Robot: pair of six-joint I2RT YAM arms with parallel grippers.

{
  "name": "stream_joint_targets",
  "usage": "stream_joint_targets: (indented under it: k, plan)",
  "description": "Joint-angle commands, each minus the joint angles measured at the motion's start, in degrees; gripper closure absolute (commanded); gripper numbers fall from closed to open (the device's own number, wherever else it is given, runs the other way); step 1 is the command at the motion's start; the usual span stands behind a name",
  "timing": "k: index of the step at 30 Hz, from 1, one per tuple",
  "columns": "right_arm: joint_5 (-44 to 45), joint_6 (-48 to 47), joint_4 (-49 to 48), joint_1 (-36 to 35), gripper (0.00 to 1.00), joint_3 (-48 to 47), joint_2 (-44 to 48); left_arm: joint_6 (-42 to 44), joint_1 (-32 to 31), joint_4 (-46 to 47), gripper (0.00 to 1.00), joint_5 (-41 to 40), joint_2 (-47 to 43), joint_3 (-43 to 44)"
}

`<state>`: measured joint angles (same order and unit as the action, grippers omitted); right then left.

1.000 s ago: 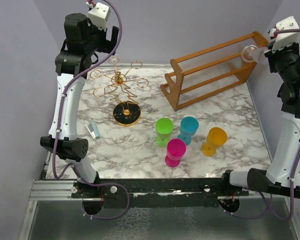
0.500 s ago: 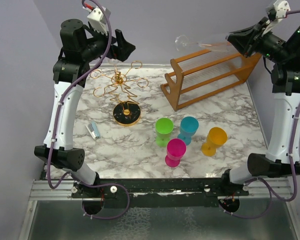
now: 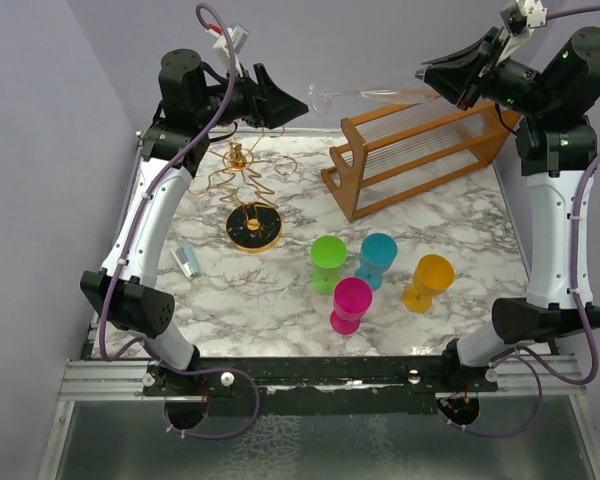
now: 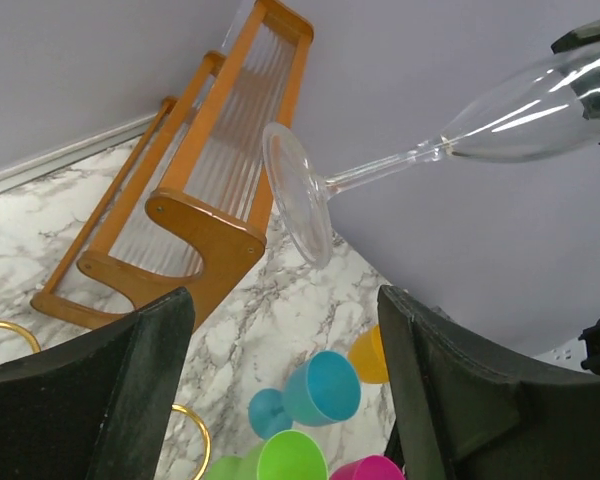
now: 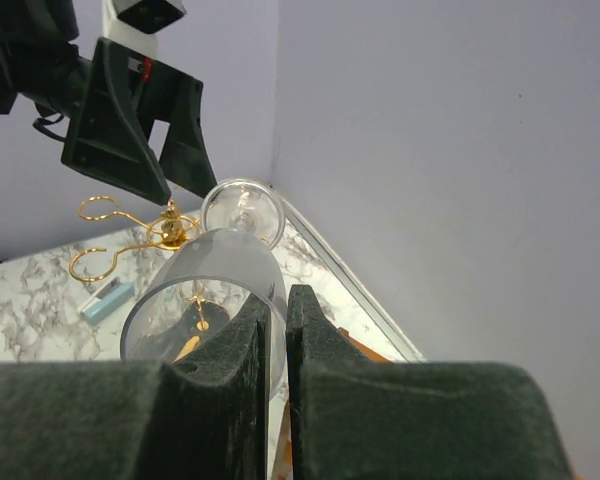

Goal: Place the wine glass upside down on the wine glass rack

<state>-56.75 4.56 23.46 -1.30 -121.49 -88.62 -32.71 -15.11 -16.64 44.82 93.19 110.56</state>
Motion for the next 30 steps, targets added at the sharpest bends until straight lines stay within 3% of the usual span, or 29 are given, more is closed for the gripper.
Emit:
stream_joint_targets:
  k: [1,22,27,30]
  plan:
    - [-1.7,2.1,-4.3,-0.9,0.99,0.9,0.0,-3.6,-1.3,4.5,0.27,2.7,1.3,-0.6]
    - [-3.1,1.3,-5.0,-1.6,0.99,5.9,1.7,-5.4,-3.5,7.4,0.80,3.4,5.2,-0.5]
    - [-3.1,1.2,-5.0,-1.6,0.99,6.7,2.3,-4.9,-3.6,6.6,1.00,2.4,5.1,-1.0]
    - [-2.2,0.2,-4.0,-1.6,0.93,6.7,2.8,-3.3,-3.5,4.9,1.00,1.3,4.9,-0.6]
